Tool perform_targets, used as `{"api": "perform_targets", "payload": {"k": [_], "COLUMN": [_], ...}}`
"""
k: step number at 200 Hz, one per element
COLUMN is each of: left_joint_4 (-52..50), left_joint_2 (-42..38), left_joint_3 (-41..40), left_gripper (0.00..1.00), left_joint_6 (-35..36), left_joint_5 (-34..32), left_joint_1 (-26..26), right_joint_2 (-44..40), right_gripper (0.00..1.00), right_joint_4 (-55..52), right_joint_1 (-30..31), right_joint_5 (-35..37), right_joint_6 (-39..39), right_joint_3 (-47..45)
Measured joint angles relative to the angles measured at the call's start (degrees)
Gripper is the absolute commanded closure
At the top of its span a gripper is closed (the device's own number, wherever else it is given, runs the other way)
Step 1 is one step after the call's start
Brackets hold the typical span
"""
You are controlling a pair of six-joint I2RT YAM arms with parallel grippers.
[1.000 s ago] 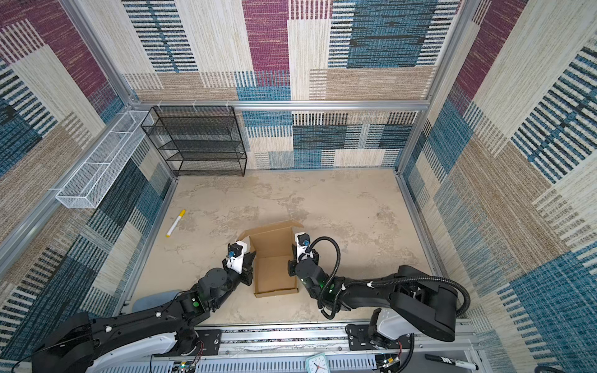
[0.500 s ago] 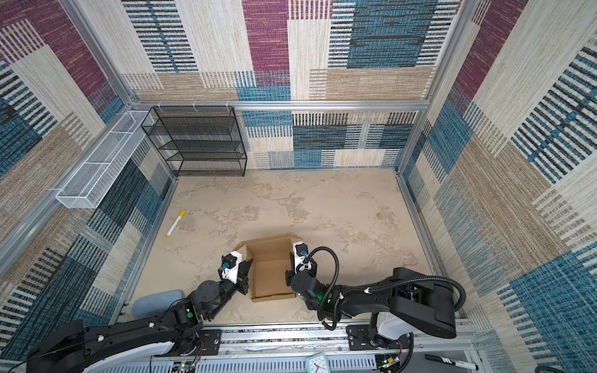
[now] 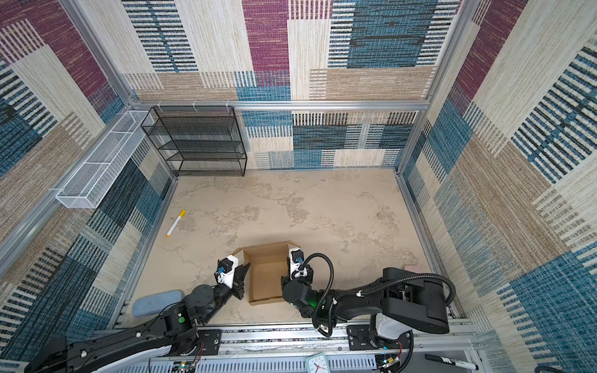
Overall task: Assemble paper box
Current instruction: Fold the lid at the center of the table.
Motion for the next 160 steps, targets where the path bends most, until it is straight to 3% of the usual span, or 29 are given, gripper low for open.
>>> {"api": "perform_targets", "payload": {"k": [64,125,160], "left_joint_4": [-1.4,-3.7,-5.3], "left_joint_2": [3.0,-0.3,-3.1], "left_joint_3": [1.6,0.5,0.0], "left_gripper": [1.00,0.88,0.93], "left_joint_6": [-0.2,-0.2,0.0], "left_joint_5": [-3.0,-5.7,-5.2], "left_joint_1": [-1.0,-3.9,-4.0], "right_joint_2": [1.2,1.2,0.9], "right_gripper": [1.00,1.00,1.00], "right_joint_4": [-1.0,-4.3,-5.7], "right_joint_1": [2.4,3.1,3.3], "right_joint_5": [2.6,4.2,5.3], "right_joint_6": [2.1,4.5,4.9], "right_joint_3": [0.4,1.1,1.2]}}
